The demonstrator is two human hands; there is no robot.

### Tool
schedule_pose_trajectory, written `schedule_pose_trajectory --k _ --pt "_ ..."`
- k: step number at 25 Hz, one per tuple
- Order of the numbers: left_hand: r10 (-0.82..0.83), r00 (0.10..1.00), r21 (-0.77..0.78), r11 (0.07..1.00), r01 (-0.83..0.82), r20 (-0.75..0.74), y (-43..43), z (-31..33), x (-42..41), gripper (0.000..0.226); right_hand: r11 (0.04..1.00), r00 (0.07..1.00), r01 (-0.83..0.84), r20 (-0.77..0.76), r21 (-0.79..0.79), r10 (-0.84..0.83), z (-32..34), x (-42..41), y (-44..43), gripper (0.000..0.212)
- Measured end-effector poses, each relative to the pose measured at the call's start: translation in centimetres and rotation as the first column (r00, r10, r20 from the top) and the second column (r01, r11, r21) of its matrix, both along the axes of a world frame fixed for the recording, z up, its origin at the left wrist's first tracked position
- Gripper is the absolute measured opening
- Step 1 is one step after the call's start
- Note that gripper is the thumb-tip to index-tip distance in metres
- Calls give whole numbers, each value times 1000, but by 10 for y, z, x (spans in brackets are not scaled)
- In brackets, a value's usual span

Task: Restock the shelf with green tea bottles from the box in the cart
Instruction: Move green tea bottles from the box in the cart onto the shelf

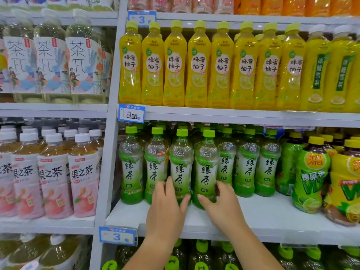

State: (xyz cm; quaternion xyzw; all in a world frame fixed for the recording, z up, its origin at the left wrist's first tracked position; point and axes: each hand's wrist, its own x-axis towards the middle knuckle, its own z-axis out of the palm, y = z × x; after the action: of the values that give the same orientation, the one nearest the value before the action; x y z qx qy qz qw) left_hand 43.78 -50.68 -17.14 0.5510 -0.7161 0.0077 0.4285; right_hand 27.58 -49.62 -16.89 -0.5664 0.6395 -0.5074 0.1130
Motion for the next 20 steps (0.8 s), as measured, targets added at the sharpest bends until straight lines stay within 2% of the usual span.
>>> schedule_pose_trajectory --k 4,8,12,20 --pt "-87 990 -23 996 85 -108 -7 -12 4 71 1000 1000 15 22 3 -15 0 -3 0 54" --pt "-68 977 33 997 76 -202 -7 -11 2 52 1000 997 -14 75 16 13 2 -2 4 47" --pt "-19 975 96 995 41 -223 -3 -4 -1 36 998 995 -50 93 41 46 5 -1 6 51" --pt "28 978 117 993 -4 -206 -2 -1 -3 30 994 992 -64 118 90 53 5 -5 6 53"
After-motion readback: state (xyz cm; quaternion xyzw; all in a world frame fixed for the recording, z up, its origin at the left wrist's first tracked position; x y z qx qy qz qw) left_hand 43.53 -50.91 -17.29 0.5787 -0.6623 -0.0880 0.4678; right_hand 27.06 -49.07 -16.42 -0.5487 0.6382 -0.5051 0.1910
